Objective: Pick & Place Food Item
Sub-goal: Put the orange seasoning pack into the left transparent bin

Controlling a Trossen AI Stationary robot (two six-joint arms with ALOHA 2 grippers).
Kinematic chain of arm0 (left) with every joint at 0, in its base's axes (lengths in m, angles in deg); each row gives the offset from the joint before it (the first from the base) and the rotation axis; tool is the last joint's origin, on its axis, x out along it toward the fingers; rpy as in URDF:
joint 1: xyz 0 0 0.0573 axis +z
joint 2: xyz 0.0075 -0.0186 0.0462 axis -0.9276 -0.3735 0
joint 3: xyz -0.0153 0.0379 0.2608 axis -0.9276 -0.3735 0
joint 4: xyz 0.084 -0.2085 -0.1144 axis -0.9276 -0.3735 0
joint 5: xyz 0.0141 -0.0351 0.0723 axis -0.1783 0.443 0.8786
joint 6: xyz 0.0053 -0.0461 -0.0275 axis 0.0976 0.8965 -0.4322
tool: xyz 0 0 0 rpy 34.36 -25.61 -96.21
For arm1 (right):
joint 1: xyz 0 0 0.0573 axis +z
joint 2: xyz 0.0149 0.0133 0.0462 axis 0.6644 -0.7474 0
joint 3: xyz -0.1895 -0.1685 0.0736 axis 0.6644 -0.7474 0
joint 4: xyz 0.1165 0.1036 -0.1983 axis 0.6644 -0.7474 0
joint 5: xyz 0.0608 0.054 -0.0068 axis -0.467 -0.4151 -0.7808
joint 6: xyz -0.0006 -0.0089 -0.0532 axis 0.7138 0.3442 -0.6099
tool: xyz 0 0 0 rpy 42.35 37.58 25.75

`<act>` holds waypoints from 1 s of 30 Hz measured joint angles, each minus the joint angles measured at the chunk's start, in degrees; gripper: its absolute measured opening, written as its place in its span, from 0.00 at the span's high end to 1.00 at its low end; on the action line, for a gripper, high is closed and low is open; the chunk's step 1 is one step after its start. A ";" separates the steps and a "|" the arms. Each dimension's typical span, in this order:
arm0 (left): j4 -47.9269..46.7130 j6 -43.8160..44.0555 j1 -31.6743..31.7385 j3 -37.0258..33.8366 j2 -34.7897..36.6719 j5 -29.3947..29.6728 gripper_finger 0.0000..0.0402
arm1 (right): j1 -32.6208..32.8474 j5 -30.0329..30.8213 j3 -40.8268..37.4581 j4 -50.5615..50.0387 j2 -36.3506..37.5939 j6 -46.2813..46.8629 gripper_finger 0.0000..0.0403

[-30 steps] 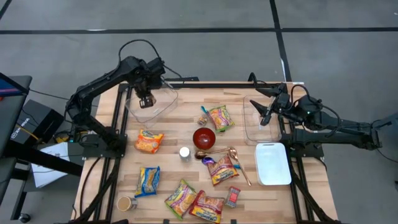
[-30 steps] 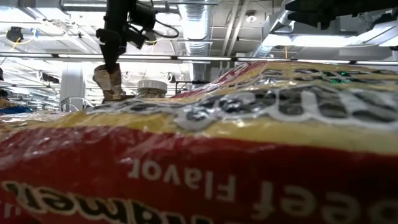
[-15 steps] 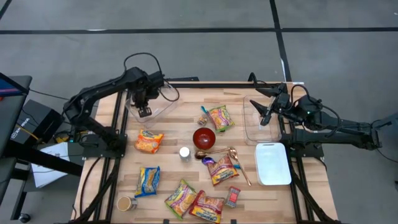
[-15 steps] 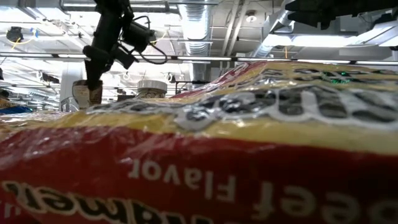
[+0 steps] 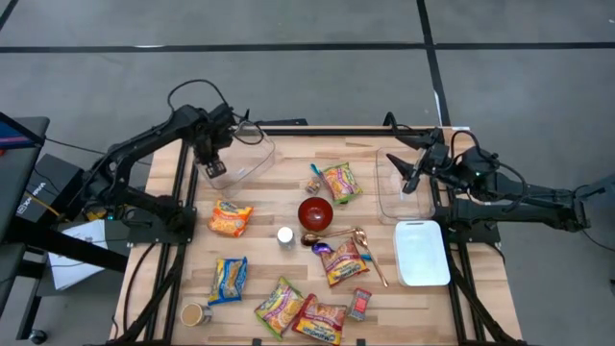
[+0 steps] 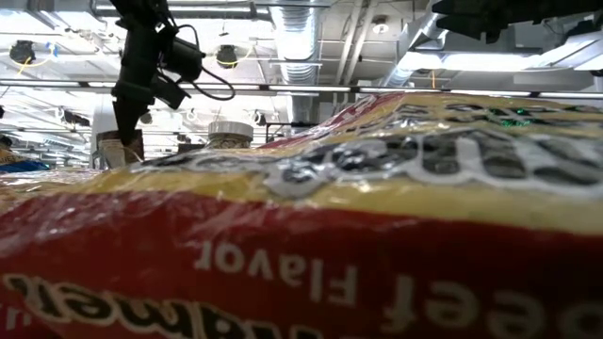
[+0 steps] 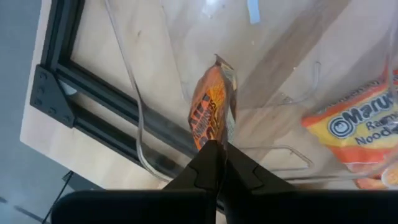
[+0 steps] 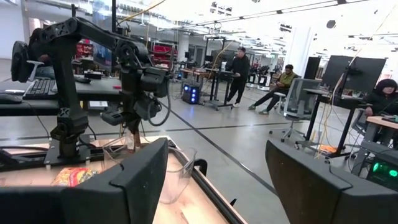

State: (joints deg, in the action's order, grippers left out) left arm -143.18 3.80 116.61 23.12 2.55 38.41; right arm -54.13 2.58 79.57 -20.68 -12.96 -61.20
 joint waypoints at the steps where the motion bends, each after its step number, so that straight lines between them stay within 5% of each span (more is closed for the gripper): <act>1: 0.51 -0.07 0.24 0.00 -0.21 -0.08 1.00 | 0.00 0.00 0.00 0.12 -0.04 0.00 0.34; 30: 2.12 -1.98 3.39 0.02 -2.98 -0.05 1.00 | 0.02 0.00 0.00 0.21 -0.07 -0.61 0.34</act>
State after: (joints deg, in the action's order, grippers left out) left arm -141.06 1.81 120.00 23.14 -0.43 38.37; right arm -54.11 2.58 79.57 -20.47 -13.03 -61.81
